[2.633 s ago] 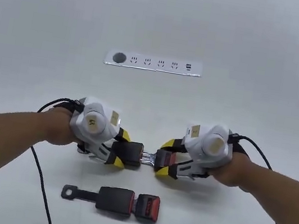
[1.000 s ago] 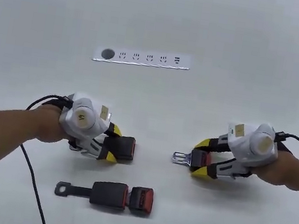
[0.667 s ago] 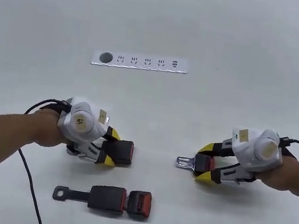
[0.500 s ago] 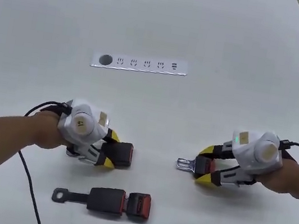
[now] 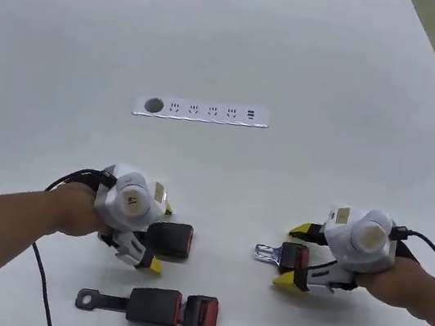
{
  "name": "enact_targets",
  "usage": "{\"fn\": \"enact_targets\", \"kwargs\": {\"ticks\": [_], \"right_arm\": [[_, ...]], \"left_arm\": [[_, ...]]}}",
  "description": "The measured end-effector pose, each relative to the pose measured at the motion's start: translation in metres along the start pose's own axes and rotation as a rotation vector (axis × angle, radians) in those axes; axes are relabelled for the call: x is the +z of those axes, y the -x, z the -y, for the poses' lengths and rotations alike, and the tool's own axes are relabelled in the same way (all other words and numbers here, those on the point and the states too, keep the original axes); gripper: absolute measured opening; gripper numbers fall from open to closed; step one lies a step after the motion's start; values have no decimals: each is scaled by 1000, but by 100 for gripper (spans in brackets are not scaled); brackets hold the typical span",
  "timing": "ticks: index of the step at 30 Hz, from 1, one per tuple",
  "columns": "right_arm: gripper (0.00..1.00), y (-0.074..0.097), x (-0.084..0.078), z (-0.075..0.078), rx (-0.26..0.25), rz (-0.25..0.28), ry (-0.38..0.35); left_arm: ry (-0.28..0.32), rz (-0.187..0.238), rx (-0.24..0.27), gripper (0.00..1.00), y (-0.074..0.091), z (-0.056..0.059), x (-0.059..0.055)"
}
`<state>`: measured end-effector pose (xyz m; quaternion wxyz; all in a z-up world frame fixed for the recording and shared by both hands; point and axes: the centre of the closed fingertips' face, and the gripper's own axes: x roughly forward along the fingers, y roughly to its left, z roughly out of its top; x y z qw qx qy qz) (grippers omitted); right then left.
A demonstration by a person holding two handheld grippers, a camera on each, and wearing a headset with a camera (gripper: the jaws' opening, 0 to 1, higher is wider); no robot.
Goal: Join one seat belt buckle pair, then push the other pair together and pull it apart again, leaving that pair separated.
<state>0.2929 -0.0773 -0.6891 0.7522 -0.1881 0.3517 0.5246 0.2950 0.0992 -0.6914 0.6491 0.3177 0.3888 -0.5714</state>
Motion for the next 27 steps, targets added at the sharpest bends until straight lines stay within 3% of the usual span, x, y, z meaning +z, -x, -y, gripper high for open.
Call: {"fn": "enact_targets", "kwargs": {"ticks": [2,3,6,9,10,15,18,19,20,22,26,27], "right_arm": [[61,-1,4,0,-34,48,-26],[64,0,6,1,-72,66,-33],[68,3,13,5,-144,122,-82],[69,11,21,14,-229,184,-139],[71,15,25,17,-263,213,-167],[77,32,37,23,-398,300,-253],[81,44,40,23,-488,327,-291],[84,48,43,22,-506,348,-303],[85,50,45,19,-518,362,-317],[87,52,44,18,-517,362,-318],[87,60,48,1,-523,375,-320],[88,63,52,-6,-528,384,-321]], "left_arm": [[39,17,16,72,6,0,3],[64,45,34,73,9,-1,7],[138,94,61,82,12,-4,8],[166,114,105,90,24,-3,14],[208,133,120,90,25,-7,10],[322,221,191,98,41,-9,17],[343,251,232,100,55,1,22],[358,262,245,100,61,4,22],[381,274,260,100,62,1,12],[421,301,298,100,70,-1,5],[474,348,331,100,88,9,2],[479,353,334,100,93,16,2]]}}
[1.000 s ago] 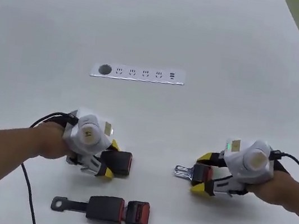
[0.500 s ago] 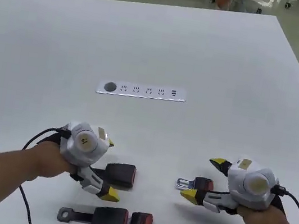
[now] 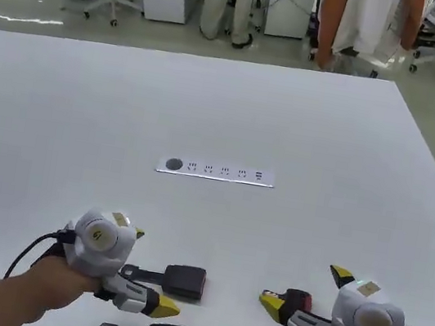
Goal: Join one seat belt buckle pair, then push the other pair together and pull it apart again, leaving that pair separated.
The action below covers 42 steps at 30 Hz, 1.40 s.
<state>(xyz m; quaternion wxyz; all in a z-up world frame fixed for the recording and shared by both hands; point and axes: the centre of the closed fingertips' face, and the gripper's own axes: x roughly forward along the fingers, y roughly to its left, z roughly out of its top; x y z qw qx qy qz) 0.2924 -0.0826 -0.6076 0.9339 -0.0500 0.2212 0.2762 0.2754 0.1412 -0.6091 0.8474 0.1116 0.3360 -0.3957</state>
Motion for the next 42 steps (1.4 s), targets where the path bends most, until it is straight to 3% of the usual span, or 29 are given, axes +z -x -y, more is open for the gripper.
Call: {"fn": "enact_targets", "kwargs": {"ticks": [2,4,6,8,13,17,23,26,27,31,35,42], "right_arm": [[89,5,2,-6,-4,7,-4],[90,12,3,-11,-14,15,-6],[91,17,3,-15,-23,20,-14],[90,27,9,-21,-26,40,-58],[92,44,17,-31,-33,48,-21],[92,56,19,-33,-51,59,-36],[93,71,18,-42,-59,60,-15],[94,80,17,-43,-69,79,-22],[94,82,16,-44,-71,83,-17],[96,90,11,-51,-70,84,-5],[97,98,8,-60,-74,89,6],[99,110,3,-74,-72,99,3]], "left_arm": [[-1,-3,12,100,8,5,-2],[13,11,32,100,15,1,-8],[52,47,55,100,28,8,-3],[63,66,76,100,36,2,-9],[103,110,104,100,57,8,-11],[124,154,124,100,72,10,-14],[122,170,143,100,99,17,-28],[144,190,162,100,115,22,-33],[161,195,168,100,118,15,-43],[210,218,181,100,138,19,-54],[222,231,204,100,149,16,-69],[209,245,205,100,162,24,-78]]}}
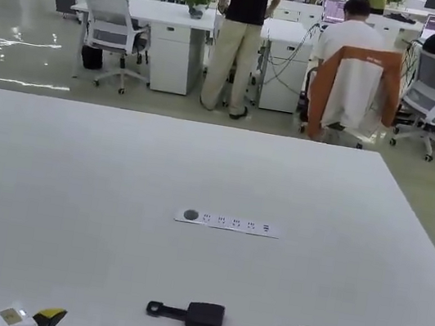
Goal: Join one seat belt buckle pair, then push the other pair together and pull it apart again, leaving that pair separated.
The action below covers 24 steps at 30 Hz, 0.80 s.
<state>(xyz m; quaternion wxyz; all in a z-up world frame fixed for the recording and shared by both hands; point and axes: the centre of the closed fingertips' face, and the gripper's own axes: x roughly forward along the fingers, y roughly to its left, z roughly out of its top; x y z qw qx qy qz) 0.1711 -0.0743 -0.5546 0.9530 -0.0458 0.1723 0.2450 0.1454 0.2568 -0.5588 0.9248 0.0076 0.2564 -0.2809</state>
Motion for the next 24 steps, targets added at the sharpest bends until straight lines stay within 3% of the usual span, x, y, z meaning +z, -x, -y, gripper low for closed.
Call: {"fn": "enact_targets", "kwargs": {"ticks": [3,5,10,24], "right_arm": [[99,6,-2,-6,11,1,15],[99,9,-4,-8,15,-3,28],[99,16,-7,-9,0,1,20],[99,22,-19,-10,2,-13,16]], "left_arm": [[-12,9,-7,100,6,7,4],[-17,21,-13,100,6,3,0],[-35,13,-23,100,10,6,-3],[-32,30,-24,100,13,12,-1]]}}
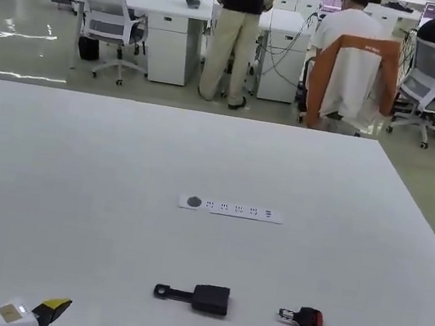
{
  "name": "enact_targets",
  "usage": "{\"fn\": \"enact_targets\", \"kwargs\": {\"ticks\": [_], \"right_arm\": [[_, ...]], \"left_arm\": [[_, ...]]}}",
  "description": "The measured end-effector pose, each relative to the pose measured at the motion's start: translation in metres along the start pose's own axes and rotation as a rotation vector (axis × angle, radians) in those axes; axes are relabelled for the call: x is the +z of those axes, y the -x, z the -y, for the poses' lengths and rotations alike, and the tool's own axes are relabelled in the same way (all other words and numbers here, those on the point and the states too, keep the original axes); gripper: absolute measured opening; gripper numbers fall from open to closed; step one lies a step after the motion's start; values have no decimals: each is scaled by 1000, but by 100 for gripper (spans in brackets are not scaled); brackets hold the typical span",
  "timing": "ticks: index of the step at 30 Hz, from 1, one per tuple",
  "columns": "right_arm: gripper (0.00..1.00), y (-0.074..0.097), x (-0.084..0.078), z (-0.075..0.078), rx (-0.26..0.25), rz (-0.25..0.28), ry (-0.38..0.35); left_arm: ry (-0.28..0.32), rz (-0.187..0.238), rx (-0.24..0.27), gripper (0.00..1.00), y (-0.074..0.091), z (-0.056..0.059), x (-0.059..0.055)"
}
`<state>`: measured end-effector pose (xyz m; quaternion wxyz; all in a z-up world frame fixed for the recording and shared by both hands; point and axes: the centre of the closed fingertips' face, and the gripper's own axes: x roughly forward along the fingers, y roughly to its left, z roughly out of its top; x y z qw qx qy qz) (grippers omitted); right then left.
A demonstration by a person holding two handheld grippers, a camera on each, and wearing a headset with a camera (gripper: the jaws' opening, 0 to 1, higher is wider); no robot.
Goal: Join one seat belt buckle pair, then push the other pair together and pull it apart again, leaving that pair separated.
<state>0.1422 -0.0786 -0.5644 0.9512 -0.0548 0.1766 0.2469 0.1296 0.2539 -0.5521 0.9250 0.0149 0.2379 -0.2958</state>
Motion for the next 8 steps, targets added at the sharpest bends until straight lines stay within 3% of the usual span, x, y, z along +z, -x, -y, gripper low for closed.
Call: {"fn": "enact_targets", "kwargs": {"ticks": [8], "right_arm": [[100,-3,7,-2,17,10,6]], "left_arm": [[-22,-5,-22,100,-3,5,2]]}}
